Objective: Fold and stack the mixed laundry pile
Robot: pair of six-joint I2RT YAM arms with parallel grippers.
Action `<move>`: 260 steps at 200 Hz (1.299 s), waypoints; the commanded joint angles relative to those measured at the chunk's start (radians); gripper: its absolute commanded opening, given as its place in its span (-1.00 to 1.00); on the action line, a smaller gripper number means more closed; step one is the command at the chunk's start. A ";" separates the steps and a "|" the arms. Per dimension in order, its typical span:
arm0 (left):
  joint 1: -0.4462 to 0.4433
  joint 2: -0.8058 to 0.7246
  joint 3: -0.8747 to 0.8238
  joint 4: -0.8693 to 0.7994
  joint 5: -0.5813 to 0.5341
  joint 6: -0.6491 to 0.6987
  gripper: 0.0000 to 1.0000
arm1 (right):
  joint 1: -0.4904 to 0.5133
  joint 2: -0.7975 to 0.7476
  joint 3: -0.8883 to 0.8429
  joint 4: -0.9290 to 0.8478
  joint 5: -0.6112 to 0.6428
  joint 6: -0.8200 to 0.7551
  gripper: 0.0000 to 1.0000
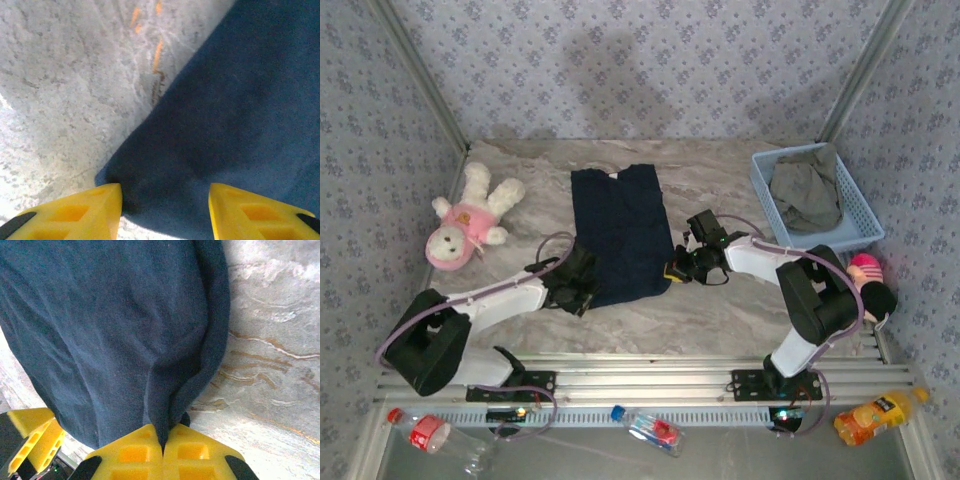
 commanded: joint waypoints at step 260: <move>-0.034 0.192 0.113 -0.163 -0.018 0.127 -1.00 | 0.028 0.031 0.005 -0.150 -0.001 -0.170 -1.00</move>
